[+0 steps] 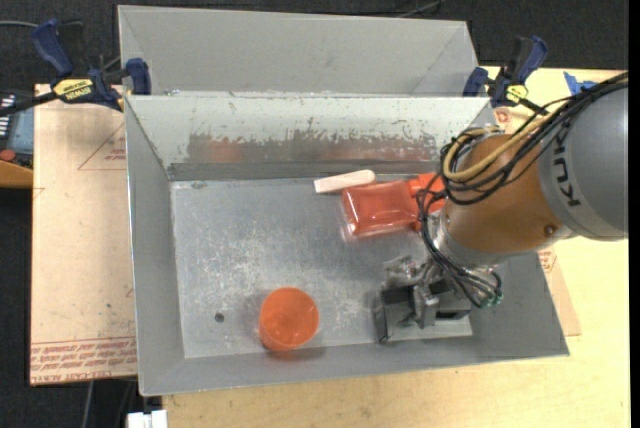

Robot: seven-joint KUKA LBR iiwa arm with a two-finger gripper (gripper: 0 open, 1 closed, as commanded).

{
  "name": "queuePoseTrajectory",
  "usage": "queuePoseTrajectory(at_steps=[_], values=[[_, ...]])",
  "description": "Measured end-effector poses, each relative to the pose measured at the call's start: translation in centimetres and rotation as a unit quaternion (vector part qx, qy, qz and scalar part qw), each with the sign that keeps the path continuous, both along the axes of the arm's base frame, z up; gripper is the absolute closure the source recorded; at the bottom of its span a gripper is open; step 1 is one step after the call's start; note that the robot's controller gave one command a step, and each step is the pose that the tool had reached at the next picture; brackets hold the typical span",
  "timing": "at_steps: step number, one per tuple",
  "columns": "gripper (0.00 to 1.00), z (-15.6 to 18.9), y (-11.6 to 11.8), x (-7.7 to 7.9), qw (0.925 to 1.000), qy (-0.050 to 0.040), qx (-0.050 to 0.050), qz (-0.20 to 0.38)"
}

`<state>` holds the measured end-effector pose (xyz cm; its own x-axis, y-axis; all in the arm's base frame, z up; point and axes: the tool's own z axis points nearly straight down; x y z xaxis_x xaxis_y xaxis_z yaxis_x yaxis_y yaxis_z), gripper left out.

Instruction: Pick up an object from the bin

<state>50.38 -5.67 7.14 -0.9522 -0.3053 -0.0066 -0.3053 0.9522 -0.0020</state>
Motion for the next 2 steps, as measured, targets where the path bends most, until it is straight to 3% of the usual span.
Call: queuePoseTrajectory(at_steps=[1,2], values=[[1.0,8.5,2.1,-0.6,0.9998,-0.0025,0.001,-0.017],[1.0,11.2,1.6,2.2,1.0,0.0037,0.001,-0.006]])
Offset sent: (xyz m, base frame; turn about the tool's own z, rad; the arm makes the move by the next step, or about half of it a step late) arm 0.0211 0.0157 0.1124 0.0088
